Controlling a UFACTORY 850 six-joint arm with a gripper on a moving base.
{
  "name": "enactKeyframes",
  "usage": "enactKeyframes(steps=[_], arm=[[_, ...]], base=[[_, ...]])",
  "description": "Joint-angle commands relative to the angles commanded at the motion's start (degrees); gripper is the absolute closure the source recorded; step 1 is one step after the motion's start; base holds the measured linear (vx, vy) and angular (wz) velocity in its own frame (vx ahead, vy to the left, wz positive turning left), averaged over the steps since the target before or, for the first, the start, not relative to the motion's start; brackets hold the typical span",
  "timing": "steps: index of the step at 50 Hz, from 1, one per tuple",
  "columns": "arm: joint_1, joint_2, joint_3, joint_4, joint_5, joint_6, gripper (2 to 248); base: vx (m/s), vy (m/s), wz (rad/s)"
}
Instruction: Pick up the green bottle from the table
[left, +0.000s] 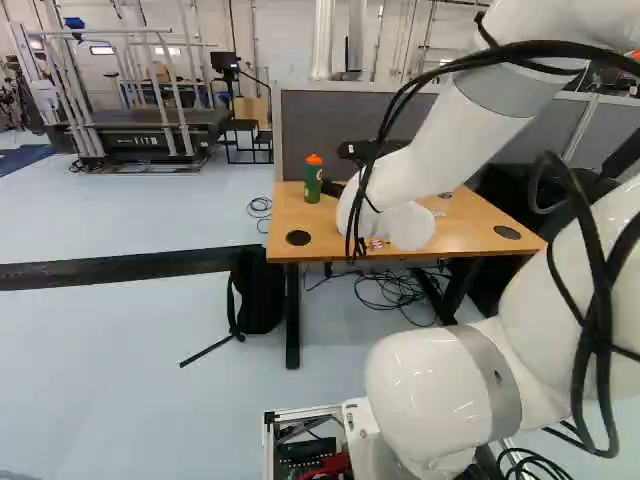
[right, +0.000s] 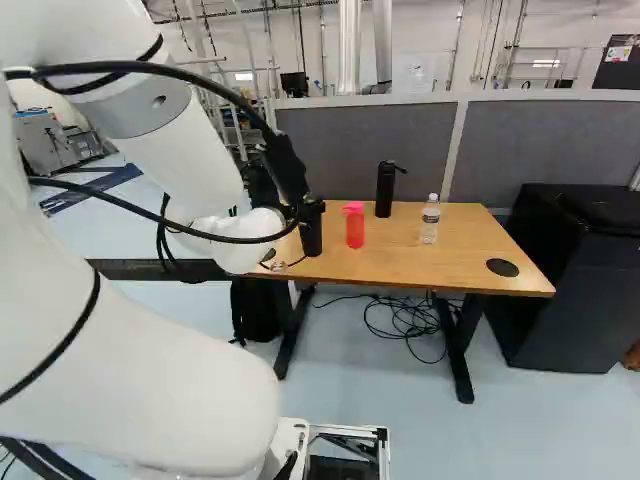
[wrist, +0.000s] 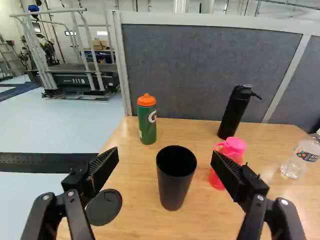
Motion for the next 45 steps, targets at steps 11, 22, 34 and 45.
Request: enactKeyframes(steps=[11, 22, 34, 45], arm=[[-0.02, -2.12, -3.4, 0.0, -0.83, 0.0, 3], [-0.04, -4.38, -6.96, 0.0, -2.73, 0.0, 3], [-0.06, -6.81, -10.85, 0.0, -5.71, 0.0, 3], [-0.07, -9.0, -14.42, 0.0, -8.63, 0.0, 3]], base=[[0.0, 0.0, 0.0], [0.0, 0.0, 0.0], [0.0, 0.0, 0.0], [0.0, 0.0, 0.0]])
